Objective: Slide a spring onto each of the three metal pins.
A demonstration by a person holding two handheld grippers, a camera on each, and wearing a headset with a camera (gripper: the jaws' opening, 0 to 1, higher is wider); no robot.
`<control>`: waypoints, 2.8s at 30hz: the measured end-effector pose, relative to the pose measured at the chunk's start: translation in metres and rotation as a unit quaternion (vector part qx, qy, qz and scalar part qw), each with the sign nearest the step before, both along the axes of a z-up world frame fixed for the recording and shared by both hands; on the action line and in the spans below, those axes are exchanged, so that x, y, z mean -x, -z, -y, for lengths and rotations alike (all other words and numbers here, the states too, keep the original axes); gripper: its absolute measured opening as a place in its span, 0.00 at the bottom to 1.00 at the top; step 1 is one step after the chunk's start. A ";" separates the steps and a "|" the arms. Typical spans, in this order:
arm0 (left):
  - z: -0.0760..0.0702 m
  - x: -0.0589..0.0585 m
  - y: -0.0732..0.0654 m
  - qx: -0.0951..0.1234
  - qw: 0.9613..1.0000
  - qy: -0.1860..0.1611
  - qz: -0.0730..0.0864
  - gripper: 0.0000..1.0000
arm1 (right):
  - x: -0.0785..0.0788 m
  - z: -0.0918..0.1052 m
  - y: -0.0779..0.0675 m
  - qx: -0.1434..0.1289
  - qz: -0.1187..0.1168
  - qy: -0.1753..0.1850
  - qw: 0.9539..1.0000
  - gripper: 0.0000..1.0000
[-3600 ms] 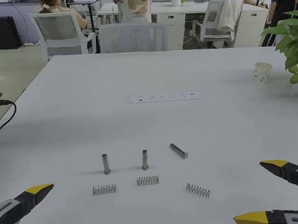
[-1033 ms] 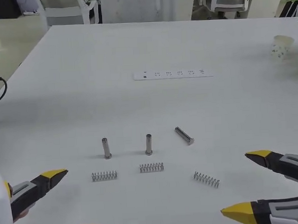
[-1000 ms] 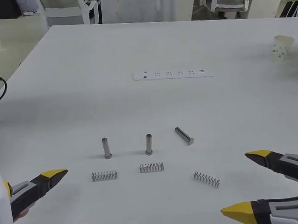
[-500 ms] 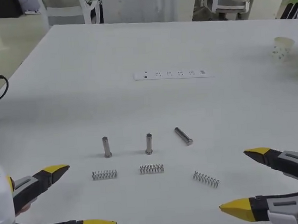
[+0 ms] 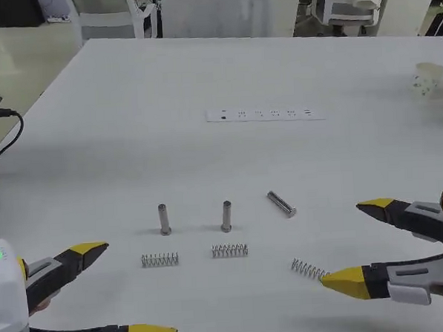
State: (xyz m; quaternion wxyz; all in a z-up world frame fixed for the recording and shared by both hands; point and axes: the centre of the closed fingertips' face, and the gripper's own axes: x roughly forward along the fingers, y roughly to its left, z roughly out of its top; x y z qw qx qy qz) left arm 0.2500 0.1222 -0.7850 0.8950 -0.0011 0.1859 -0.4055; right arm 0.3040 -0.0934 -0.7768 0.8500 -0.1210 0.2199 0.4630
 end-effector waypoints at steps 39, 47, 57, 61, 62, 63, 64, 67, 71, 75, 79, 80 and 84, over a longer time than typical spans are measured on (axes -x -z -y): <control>-0.001 -0.002 0.001 0.000 1.000 -0.008 -0.001 0.96 | -0.104 -0.062 0.020 0.061 -0.027 -0.040 0.997 0.74; -0.001 -0.001 0.001 0.001 1.000 -0.008 -0.002 0.96 | -0.116 -0.063 0.036 0.078 -0.054 -0.016 0.995 0.69; -0.002 0.000 0.003 0.004 1.000 -0.010 -0.004 0.95 | -0.122 -0.060 0.054 0.112 -0.082 0.007 0.990 0.54; -0.001 0.000 0.004 0.005 1.000 -0.010 -0.004 0.95 | -0.125 -0.060 0.059 0.119 -0.094 0.013 0.988 0.46; -0.001 0.000 0.004 0.006 1.000 -0.010 -0.005 0.95 | -0.126 -0.060 0.061 0.126 -0.099 0.017 0.987 0.44; -0.001 0.000 0.004 0.007 1.000 -0.009 -0.005 0.95 | -0.125 -0.060 0.062 0.130 -0.100 0.018 0.986 0.42; -0.001 0.000 0.005 0.007 1.000 -0.009 -0.005 0.95 | -0.125 -0.061 0.062 0.132 -0.102 0.019 0.986 0.40; -0.001 0.001 0.005 0.007 1.000 -0.008 -0.005 0.95 | -0.126 -0.062 0.063 0.136 -0.109 0.023 0.984 0.35; -0.002 0.001 0.005 0.008 1.000 -0.009 -0.006 0.94 | -0.126 -0.062 0.067 0.147 -0.119 0.029 0.981 0.30; -0.003 0.002 0.006 0.008 1.000 -0.011 -0.007 0.94 | -0.126 -0.062 0.070 0.154 -0.125 0.032 0.980 0.27; -0.004 0.002 0.006 0.011 1.000 -0.013 -0.008 0.94 | -0.129 -0.060 0.075 0.162 -0.134 0.041 0.977 0.24; -0.004 0.002 0.006 0.010 1.000 -0.013 -0.008 0.94 | -0.129 -0.060 0.076 0.163 -0.136 0.042 0.976 0.23; -0.005 0.002 0.006 0.012 1.000 -0.015 -0.008 0.94 | -0.131 -0.059 0.076 0.166 -0.137 0.047 0.975 0.21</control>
